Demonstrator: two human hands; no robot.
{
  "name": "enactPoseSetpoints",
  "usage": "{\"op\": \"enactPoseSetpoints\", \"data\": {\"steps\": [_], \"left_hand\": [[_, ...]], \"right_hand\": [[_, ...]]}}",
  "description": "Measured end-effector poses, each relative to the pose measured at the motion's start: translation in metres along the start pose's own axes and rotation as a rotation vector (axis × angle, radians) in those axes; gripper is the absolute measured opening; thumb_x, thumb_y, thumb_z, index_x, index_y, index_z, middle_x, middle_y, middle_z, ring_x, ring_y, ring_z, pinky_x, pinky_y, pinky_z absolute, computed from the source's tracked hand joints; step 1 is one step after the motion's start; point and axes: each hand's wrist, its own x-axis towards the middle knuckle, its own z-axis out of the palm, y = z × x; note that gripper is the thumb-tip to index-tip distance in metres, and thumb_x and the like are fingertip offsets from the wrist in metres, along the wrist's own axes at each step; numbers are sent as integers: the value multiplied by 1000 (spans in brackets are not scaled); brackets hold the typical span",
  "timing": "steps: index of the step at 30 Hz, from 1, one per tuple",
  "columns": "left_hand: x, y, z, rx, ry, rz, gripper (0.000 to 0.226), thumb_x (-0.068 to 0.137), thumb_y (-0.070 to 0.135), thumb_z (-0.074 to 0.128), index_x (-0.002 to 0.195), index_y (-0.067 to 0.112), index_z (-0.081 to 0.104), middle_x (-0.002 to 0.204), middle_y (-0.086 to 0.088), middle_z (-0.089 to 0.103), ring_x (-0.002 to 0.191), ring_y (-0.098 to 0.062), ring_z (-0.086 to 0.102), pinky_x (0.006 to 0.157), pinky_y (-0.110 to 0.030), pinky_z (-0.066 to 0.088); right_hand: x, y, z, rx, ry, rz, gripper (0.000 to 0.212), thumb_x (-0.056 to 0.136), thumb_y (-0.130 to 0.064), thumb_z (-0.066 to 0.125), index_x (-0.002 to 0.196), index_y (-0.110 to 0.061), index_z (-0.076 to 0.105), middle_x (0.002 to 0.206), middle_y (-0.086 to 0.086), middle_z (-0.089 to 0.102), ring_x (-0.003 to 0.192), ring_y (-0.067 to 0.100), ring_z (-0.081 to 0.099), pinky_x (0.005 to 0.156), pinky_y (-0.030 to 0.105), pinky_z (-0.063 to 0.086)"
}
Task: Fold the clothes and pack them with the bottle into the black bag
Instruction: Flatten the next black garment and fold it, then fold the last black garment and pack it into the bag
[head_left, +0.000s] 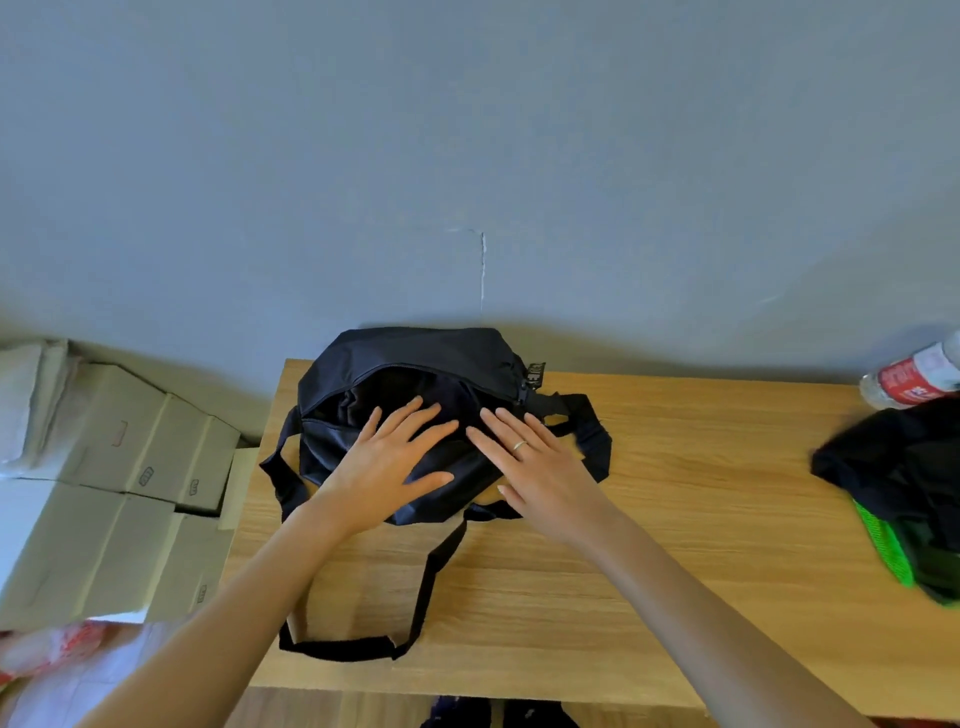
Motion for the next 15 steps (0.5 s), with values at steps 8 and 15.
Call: {"op": "enactPoseSetpoints", "data": {"steps": [8, 15], "left_hand": [[29, 84, -10, -55, 197, 163, 48, 86, 24, 65, 132, 18, 51, 136, -5, 51, 133, -23, 39, 106, -45, 36], [89, 193, 6, -100, -18, 175, 48, 97, 23, 49, 143, 22, 36, 151, 1, 28, 143, -17, 17, 115, -34, 18]], "right_hand": [[-81, 58, -23, 41, -18, 213, 65, 97, -19, 48, 151, -25, 11, 159, 4, 6, 147, 20, -1, 113, 31, -6], [-170, 140, -42, 64, -62, 416, 62, 99, -21, 44, 151, -24, 11, 159, 4, 5, 147, 20, 1, 115, 31, -3]]}}
